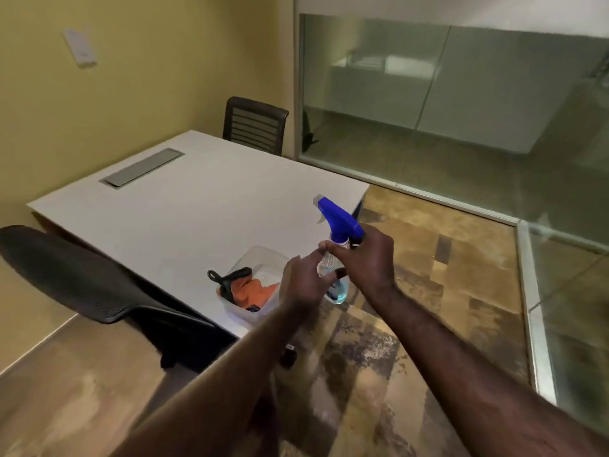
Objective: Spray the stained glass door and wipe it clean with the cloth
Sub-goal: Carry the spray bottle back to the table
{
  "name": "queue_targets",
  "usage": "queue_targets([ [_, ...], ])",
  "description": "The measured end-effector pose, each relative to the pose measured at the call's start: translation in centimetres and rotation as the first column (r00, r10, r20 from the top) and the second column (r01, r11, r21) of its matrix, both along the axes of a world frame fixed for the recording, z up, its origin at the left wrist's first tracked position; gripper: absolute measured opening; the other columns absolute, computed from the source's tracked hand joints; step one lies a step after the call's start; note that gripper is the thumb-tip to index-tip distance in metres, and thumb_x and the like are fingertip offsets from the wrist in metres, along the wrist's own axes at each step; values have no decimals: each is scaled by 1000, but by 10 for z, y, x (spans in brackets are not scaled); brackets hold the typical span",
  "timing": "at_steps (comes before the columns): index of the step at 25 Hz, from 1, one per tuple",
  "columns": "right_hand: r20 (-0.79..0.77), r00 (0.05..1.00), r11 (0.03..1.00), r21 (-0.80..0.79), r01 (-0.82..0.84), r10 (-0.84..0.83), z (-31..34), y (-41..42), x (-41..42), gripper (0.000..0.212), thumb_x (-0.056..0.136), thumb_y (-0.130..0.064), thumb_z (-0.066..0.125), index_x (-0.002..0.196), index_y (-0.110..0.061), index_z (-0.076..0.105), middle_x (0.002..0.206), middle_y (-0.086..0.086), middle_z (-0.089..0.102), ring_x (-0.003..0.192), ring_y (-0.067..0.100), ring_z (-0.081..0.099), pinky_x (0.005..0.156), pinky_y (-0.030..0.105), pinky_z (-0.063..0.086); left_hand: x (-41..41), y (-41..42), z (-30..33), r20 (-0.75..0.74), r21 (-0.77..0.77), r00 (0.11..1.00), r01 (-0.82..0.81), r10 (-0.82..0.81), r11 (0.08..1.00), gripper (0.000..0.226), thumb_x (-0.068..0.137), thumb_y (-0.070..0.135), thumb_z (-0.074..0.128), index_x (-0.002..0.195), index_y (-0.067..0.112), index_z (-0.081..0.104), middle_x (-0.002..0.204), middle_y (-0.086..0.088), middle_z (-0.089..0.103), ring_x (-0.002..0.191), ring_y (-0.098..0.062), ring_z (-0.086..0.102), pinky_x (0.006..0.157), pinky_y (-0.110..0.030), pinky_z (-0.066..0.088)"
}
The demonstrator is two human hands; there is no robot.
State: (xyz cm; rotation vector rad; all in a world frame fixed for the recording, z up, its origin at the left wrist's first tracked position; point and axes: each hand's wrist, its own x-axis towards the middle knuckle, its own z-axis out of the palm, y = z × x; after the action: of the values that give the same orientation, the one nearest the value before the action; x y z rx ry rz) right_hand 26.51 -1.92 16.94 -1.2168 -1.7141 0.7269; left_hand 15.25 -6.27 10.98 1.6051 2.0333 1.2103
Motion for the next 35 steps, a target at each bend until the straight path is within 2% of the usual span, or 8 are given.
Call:
queue_targets([
  [4, -34, 999, 998, -48, -41, 40, -16, 29, -35, 46, 62, -32, 90, 98, -14, 69, 72, -12, 63, 67, 6, 58, 61, 22, 44, -26, 28, -16, 9, -45, 998, -57, 57, 997, 50, 81, 44, 70, 120, 15, 62, 91, -10, 76, 79, -25, 68, 66, -32, 48],
  [9, -26, 996, 993, -76, -89, 87, -42, 83, -68, 52, 67, -27, 87, 110, -8, 66, 100, 8, 73, 90, 22, 68, 79, 35, 55, -52, 79, -31, 34, -113, 992, -118, 122, 987, 44, 82, 36, 75, 118, 14, 62, 106, -11, 75, 95, -28, 69, 79, -38, 55],
  [12, 26, 989, 989, 34, -145, 144, -61, 126, -87, 48, 68, -22, 86, 105, 1, 66, 96, 16, 73, 85, 27, 68, 74, 31, 52, -67, 117, -43, 51, -165, 985, -152, 162, 975, 45, 83, 36, 74, 121, 17, 61, 112, -10, 73, 102, -27, 66, 80, -33, 49],
  [16, 1, 984, 983, -47, -175, 175, -86, 176, -114, 48, 67, -23, 87, 105, -3, 66, 96, 12, 73, 80, 15, 60, 72, 27, 48, -90, 165, -65, 74, -271, 974, -185, 212, 945, 49, 85, 37, 71, 127, 13, 59, 121, -10, 70, 109, -28, 66, 81, -26, 41],
  [19, -22, 980, 974, -105, -199, 198, -106, 203, -132, 46, 67, -22, 87, 106, -5, 67, 92, 4, 71, 79, 14, 59, 69, 20, 45, -105, 189, -80, 86, -336, 965, -206, 248, 919, 48, 87, 36, 70, 128, 15, 57, 124, -7, 69, 110, -27, 66, 82, -25, 41],
  [26, 21, 971, 948, -221, -229, 239, -144, 233, -161, 49, 69, -23, 86, 111, -6, 66, 97, 4, 70, 82, 12, 58, 67, 9, 37, -130, 211, -109, 120, -450, 954, -194, 274, 872, 51, 89, 37, 67, 133, 15, 53, 127, -8, 67, 115, -27, 62, 95, -36, 48],
  [32, 51, 965, 943, -235, -238, 256, -161, 236, -166, 51, 69, -23, 86, 112, -6, 65, 101, 7, 71, 83, 11, 57, 66, 8, 36, -135, 213, -119, 105, -525, 952, -192, 287, 829, 54, 89, 41, 66, 135, 15, 53, 133, -7, 64, 121, -26, 59, 104, -41, 47],
  [35, 48, 964, 940, -241, -243, 261, -168, 234, -164, 51, 69, -23, 85, 112, -7, 65, 98, 2, 69, 83, 11, 57, 66, 8, 36, -134, 209, -122, 94, -531, 958, -182, 272, 828, 56, 88, 44, 66, 135, 16, 53, 133, -6, 64, 123, -26, 58, 105, -45, 46],
])
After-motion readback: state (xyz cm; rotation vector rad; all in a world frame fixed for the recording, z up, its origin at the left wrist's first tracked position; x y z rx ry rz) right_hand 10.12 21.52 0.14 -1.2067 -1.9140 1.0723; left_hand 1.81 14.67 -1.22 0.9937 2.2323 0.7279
